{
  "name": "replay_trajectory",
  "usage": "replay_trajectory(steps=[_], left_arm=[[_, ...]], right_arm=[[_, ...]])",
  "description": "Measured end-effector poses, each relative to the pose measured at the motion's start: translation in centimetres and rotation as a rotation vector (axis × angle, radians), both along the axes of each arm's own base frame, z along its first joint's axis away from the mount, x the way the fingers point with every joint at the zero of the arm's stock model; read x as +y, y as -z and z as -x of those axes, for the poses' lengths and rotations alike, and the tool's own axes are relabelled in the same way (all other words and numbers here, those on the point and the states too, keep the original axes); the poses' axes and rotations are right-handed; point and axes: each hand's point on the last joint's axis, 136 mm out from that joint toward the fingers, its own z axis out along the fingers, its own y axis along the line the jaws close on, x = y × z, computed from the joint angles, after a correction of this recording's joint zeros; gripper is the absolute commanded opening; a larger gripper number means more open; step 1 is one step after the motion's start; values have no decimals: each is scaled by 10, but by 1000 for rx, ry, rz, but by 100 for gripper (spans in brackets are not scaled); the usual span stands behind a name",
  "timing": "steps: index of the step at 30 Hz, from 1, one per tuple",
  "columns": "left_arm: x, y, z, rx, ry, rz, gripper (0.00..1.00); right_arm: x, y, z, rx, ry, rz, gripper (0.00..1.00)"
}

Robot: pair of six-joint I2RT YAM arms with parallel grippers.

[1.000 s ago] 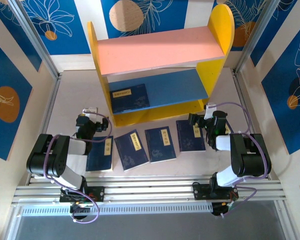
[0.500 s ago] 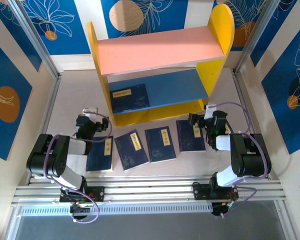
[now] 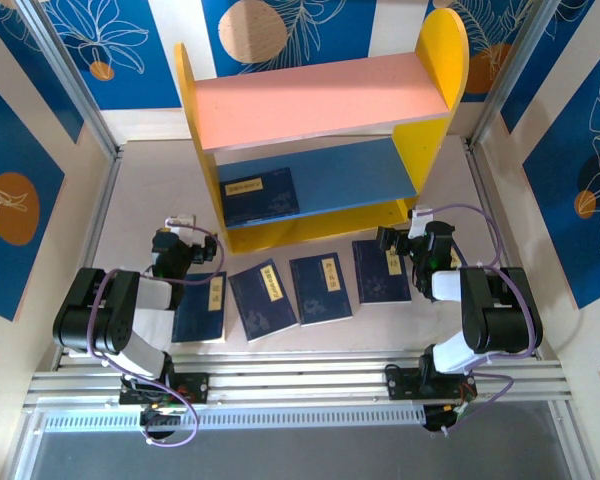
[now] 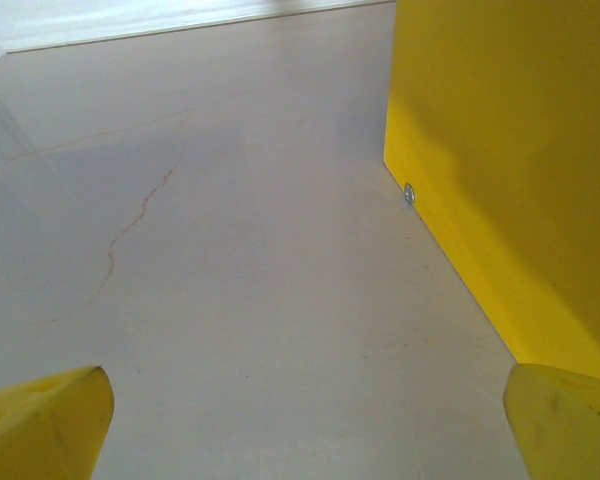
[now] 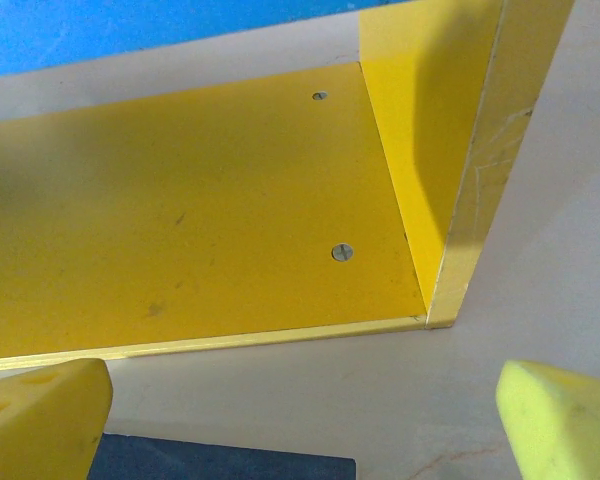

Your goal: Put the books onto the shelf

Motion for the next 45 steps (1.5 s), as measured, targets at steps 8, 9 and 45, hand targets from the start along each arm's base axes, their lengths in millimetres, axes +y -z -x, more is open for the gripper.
replay_trajectory(steps=[8,9,45], left_arm=[[19,-45,8,-63,-105,-11,100],[22,-61,9,-97,-124,-2,100],[-72,-93,174,524,-25,476,100]], right_arm=[[-8,-8,-2,16,58,-4,99],[-9,-14,-2,8,64,-4,99],[241,-22,145,516,-441,-71,75]])
